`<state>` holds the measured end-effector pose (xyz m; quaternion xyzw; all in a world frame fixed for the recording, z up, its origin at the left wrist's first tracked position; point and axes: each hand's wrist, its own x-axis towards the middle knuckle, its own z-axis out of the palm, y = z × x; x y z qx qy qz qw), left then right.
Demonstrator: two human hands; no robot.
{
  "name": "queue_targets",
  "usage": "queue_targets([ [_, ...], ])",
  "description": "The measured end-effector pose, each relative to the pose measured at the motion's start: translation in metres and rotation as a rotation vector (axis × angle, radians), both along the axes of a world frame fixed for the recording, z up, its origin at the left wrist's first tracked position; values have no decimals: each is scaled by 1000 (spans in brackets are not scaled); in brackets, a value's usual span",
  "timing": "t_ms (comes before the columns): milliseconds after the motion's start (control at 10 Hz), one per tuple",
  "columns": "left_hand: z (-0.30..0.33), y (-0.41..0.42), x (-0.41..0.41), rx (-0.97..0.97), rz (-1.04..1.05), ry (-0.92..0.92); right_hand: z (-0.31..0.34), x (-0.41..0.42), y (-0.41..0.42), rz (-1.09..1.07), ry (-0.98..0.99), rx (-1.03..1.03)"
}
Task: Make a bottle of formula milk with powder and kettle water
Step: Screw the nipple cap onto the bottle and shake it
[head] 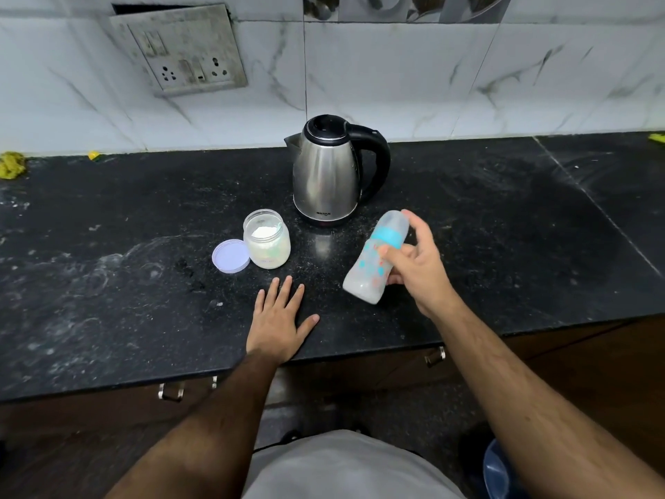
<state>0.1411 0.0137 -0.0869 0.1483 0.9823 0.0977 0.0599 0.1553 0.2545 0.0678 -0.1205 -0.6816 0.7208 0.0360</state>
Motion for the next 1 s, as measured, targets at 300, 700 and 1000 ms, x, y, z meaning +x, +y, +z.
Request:
queue_targets([
  [300,0,0,-2,-6,-5,-5,5,0,-9,29,-7,-36],
  [700,2,1,-2,4,2,-2,9,-8,-1,-170,-3,-146],
  [1000,3,1,-2,-4,-3,-8,11,-5,2,-147,10,-116],
])
